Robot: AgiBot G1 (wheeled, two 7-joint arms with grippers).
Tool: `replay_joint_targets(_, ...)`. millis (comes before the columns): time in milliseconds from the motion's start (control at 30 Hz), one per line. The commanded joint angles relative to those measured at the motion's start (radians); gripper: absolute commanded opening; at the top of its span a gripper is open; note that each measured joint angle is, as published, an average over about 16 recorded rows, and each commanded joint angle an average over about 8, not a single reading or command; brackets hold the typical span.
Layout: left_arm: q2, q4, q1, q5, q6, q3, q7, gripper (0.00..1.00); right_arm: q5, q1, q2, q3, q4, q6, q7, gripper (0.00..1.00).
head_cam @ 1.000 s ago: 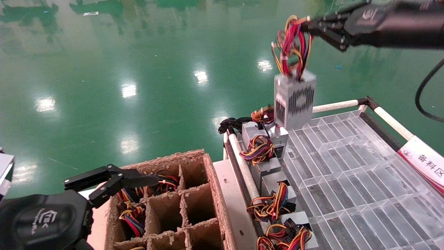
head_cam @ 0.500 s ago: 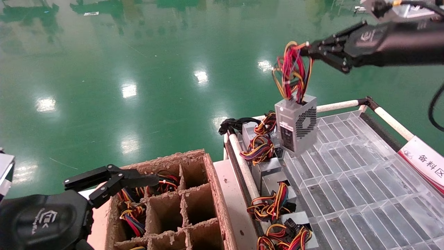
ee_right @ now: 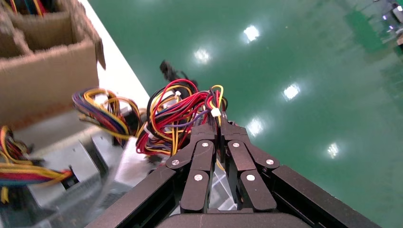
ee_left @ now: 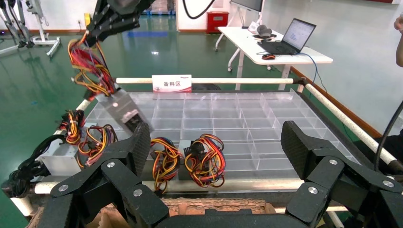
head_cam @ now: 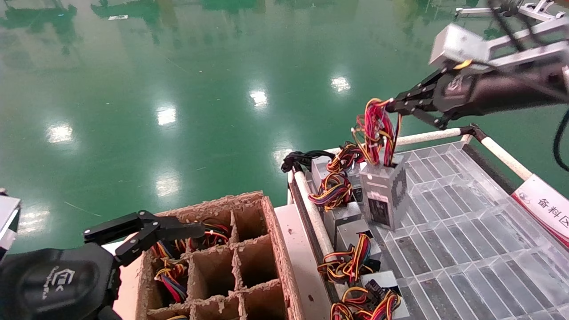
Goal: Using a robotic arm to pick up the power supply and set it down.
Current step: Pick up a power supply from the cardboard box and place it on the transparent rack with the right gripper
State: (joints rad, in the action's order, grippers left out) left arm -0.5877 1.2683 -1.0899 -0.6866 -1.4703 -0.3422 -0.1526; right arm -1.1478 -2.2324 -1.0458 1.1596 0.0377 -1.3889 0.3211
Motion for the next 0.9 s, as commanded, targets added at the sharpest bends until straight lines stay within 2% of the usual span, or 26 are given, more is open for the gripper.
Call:
replay_joint_targets(33,0.000,0.000,0.000,0.000,0.000,0.000,0.000,1.00,-0.019,0.004,-0.014,0.013,0.005,0.017,0.020,0.00)
replay_joint_targets(433,0.000,0.000,0.000,0.000,0.000,0.000,0.000,1.00,-0.026,0.073,-0.060,0.018,-0.012,0.054,0.080,0.00)
replay_joint_targets(900,0.000,0.000,0.000,0.000,0.000,0.000,0.000,1.00,-0.027,0.114,-0.041,0.019,-0.039,0.102,0.110,0.00)
